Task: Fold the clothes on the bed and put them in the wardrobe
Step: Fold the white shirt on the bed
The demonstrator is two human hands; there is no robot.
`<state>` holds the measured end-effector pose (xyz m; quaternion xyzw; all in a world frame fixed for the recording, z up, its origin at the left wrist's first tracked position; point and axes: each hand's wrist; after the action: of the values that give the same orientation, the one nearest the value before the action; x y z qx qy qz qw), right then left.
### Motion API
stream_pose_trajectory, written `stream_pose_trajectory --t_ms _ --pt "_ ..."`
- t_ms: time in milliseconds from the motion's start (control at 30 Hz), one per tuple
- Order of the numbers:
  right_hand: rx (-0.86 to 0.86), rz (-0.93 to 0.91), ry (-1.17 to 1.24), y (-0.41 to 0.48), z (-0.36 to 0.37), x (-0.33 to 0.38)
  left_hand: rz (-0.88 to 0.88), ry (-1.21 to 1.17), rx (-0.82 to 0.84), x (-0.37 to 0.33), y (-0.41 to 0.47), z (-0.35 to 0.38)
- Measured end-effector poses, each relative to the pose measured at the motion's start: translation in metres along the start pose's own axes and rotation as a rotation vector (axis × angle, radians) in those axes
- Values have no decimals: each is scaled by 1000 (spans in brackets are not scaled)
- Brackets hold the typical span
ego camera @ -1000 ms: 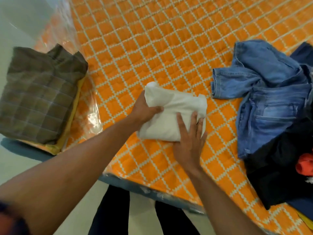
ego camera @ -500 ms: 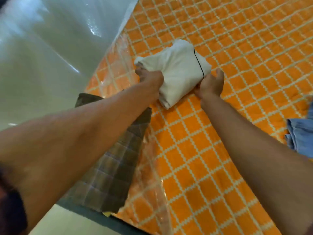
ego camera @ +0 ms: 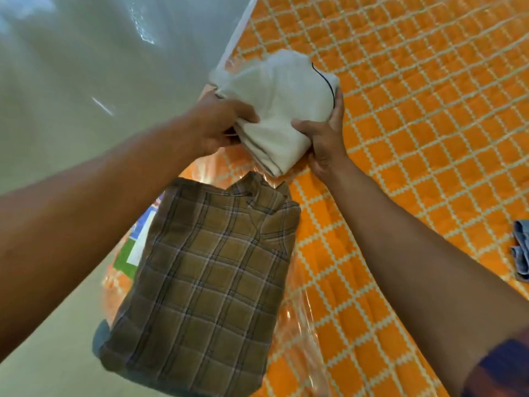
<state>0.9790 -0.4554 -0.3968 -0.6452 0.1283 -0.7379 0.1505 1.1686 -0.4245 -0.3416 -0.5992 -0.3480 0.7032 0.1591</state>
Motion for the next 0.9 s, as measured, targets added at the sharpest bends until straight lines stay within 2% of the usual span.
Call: stream_pose_trajectory --t_ms 100,200,333,433,500,567,633,700,767,833,900 --pt "138 0 -96 -9 19 -7 -75 68 -42 23 -14 -41" --pt "225 45 -198 -16 28 -19 -199 320 -13 42 -31 -74" --pt "254 58 -279 -6 24 -16 -206 650 -98 35 -38 -94" --pt "268 -5 -482 1 22 -6 -36 1008 -330 23 -32 -94" --pt "110 -203 -828 -7 26 -3 249 1173 -459 20 -27 -86" --pt "-75 -517 -1062 -13 31 1 536 1239 -355 15 -20 -69" --pt "-15 -650 -1185 -9 31 1 607 1373 -110 14 -7 -46" --pt "200 -559 -1359 0 28 -11 429 1461 76 20 10 -30" --pt "300 -428 -1400 6 23 -26 252 1445 145 23 22 -22" --pt "309 -373 -1358 6 21 -31 192 1422 118 24 26 -18" --pt "337 -328 -1319 6 21 -25 184 1436 22 21 20 -10"
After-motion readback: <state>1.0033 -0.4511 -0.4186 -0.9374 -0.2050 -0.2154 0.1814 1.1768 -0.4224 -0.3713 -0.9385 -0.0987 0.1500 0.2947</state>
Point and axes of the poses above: each hand's wrist, its own y-axis towards the middle knuckle, its own z-axis out of the palm, x = y × z, and after that the axes turned 1 degree about -x, right-handed
